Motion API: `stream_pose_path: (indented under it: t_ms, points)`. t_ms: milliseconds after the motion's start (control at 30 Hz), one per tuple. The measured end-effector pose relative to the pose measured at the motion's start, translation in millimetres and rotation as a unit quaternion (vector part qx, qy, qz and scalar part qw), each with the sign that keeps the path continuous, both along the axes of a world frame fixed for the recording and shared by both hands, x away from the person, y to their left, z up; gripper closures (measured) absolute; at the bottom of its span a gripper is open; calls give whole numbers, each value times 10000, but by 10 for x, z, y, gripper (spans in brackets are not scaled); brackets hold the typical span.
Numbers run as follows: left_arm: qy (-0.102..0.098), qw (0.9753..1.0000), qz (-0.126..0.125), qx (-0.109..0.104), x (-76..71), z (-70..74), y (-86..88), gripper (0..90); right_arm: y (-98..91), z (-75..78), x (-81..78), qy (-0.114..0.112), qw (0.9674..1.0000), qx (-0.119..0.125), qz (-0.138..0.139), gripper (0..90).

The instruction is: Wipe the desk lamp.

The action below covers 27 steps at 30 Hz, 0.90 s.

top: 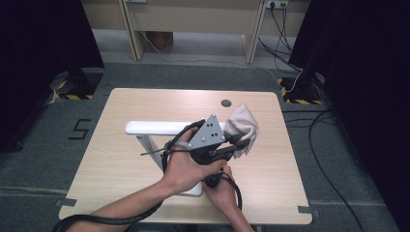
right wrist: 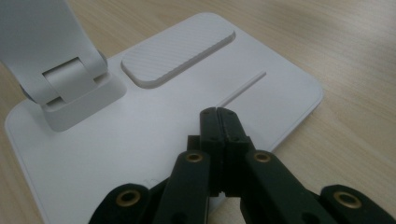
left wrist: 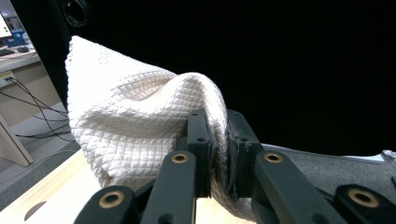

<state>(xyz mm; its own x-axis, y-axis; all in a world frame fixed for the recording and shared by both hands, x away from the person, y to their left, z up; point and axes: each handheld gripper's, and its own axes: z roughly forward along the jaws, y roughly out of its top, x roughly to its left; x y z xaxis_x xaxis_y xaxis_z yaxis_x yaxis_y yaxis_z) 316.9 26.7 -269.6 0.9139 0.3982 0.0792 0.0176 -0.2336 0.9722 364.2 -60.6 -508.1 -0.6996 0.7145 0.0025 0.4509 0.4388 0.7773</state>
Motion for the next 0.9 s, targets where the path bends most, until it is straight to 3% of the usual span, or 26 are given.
stream_pose_path:
  t_ms: [367,467,900]
  points:
    - [39,9999,90,79,31,-87,-40,821,-2,-2,-4,8,10000,12,-6,900]
    - [-68,9998,152,106,9,-90,-38,821,-2,-3,-4,8,10000,22,-12,900]
    - [-35,9998,88,153,-4,-124,-102,821,-2,-4,-5,-1,10000,19,-9,900]
